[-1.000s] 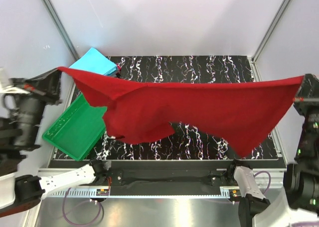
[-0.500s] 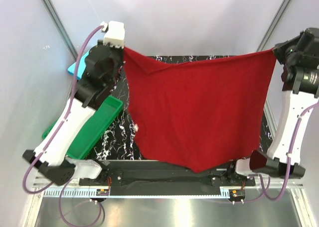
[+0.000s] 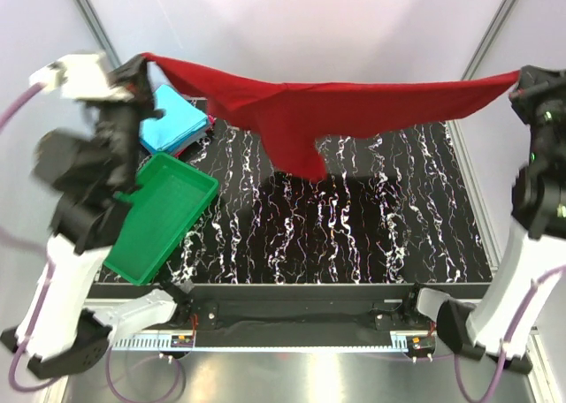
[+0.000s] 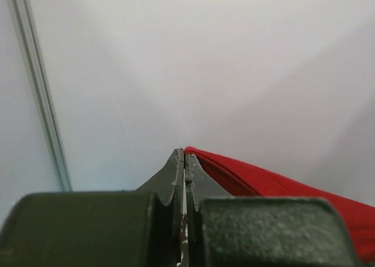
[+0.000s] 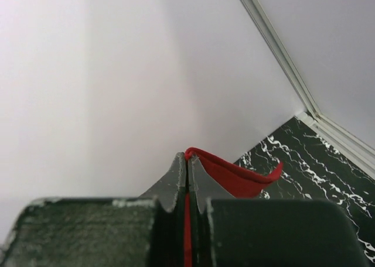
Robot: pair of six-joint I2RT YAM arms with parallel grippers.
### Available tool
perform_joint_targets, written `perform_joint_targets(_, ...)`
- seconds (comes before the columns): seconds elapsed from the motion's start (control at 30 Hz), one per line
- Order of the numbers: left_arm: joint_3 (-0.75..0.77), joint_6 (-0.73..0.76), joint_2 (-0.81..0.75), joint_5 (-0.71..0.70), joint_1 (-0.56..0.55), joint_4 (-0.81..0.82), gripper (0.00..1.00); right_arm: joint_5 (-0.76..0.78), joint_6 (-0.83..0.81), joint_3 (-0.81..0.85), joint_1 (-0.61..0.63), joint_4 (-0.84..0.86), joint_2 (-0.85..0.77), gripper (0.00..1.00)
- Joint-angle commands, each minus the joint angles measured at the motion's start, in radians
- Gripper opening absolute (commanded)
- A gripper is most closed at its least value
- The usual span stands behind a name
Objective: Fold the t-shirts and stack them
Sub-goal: Flatten the tshirt out
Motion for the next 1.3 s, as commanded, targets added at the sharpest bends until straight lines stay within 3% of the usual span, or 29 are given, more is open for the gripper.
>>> perform_joint_targets(0.0, -0.042, -0.089, -0.130, 0.097, 0.008, 0.114, 0.00, 0.014, 0.001, -0.019, -0.006, 0.017, -0.102, 0.00)
perform_joint_targets(0.13, -0.064, -0.150, -0.257, 0.140, 0.008, 0.108, 0.00, 0.018, 0.001, -0.004, -0.006, -0.038, -0.200, 0.00)
perform_joint_targets(0.4, 0.045, -0.173, -0.313, 0.194, 0.007, -0.024, 0.00, 0.076, 0.010, 0.108, -0.004, -0.146, -0.257, 0.00)
perform_joint_targets(0.6, 0.085, 0.003, -0.223, 0.206, 0.008, -0.042, 0.00, 0.139, -0.014, 0.177, -0.004, -0.147, -0.130, 0.00)
perform_joint_targets(0.7, -0.013, 0.090, -0.155, 0.159, 0.008, 0.034, 0.00, 0.145, -0.022, 0.067, -0.004, -0.066, -0.096, 0.00)
perform_joint_targets(0.87, -0.214, 0.205, -0.006, 0.137, 0.013, 0.239, 0.00, 0.148, -0.002, -0.393, -0.004, 0.275, -0.132, 0.00)
perform_joint_targets(0.93, -0.249, 0.215, 0.076, 0.152, 0.042, 0.302, 0.00, 0.162, 0.001, -0.560, -0.006, 0.366, -0.136, 0.00)
perform_joint_targets(1.03, -0.285, 0.210, 0.202, 0.197, 0.108, 0.336, 0.00, 0.159, 0.007, -0.764, -0.006, 0.640, -0.113, 0.00)
perform_joint_targets(1.13, -0.302, 0.204, 0.324, 0.267, 0.174, 0.387, 0.00, 0.134, 0.009, -0.893, -0.004, 0.786, -0.026, 0.00)
perform_joint_targets(1.27, -0.251, 0.175, 0.501, 0.348, 0.252, 0.450, 0.00, 0.036, 0.053, -0.897, -0.006, 0.955, 0.176, 0.00)
